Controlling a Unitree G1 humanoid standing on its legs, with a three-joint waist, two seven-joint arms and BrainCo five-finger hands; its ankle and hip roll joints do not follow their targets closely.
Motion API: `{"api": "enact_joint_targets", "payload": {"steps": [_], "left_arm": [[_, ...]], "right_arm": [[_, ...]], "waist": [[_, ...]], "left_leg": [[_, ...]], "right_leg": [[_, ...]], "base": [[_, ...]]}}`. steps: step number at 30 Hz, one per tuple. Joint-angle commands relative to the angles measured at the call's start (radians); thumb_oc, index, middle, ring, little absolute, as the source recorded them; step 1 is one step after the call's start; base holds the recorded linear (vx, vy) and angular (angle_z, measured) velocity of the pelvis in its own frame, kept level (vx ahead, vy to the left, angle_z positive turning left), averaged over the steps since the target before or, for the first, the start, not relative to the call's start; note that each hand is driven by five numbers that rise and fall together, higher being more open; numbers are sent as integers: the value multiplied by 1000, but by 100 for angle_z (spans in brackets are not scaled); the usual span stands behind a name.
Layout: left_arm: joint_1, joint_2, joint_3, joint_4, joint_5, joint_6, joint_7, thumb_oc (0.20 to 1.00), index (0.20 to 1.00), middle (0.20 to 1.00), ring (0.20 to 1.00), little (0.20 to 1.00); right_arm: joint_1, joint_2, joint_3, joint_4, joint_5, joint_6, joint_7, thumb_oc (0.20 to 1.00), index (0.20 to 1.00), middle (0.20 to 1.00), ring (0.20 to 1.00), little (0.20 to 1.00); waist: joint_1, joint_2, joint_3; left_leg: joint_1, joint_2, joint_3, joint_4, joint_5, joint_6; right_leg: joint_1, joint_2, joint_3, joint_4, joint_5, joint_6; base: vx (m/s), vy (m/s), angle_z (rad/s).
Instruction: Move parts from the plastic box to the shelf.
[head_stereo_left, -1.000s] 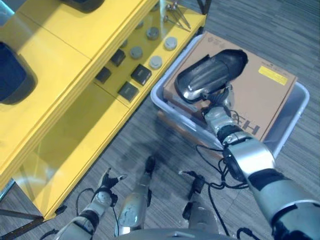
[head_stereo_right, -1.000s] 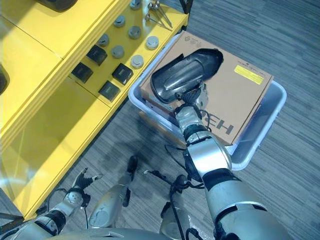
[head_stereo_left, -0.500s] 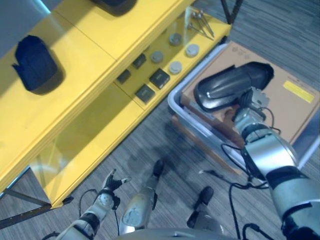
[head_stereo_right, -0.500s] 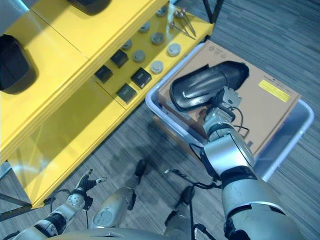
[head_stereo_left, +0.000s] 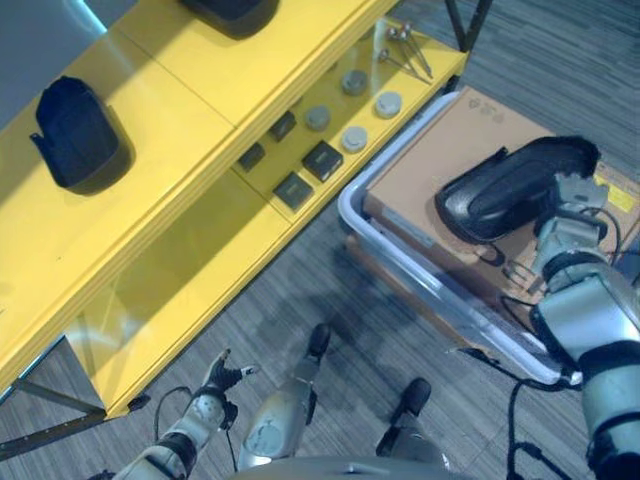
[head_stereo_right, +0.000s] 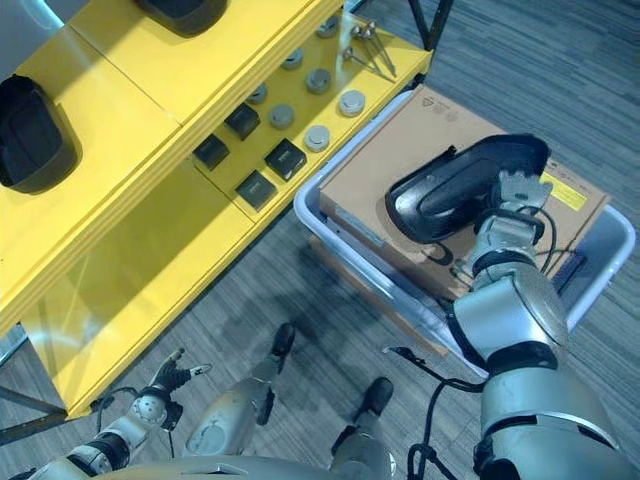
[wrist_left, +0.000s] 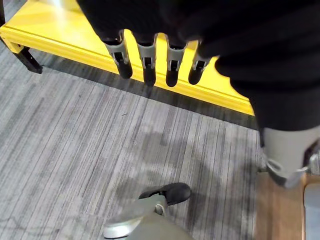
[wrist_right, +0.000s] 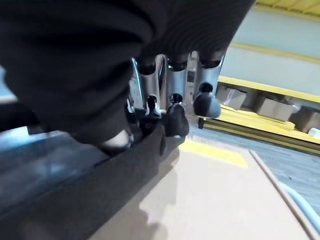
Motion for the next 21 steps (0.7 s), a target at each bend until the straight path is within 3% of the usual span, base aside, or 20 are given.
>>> {"api": "enact_joint_targets", "payload": {"steps": [1,10,21], "left_arm": [[-75,13,13,53,11,-24,8,1000,1000,1000,1000,1000],[-116,43,26,-56,-44,-70,21,1000,1000,1000,1000,1000],[-99,90,5,-204,-30,-98,7,1000,1000,1000,1000,1000]], "right_arm": [[-86,-79,96,-57,-69,-24,-37,200,200,200,200,200],[-145,-132,251,-188,-197,-67,-20,200,200,200,200,200],[-128,-200,324,-273,-282,-98,-58,200,200,200,200,200]], "waist": [[-1,-73,43],[-50,-107,61],[-72,-103,64]], "left_leg": [[13,9,82,17,-78,-50],[30,37,132,32,-87,-53],[45,53,155,30,-87,-55]], "right_leg": [[15,-66,150,15,-23,50],[-11,-49,209,34,-33,36],[-16,-36,230,36,-43,29]], "base": [[6,-3,-14],[-12,-29,-22],[-2,-26,-10]]}}
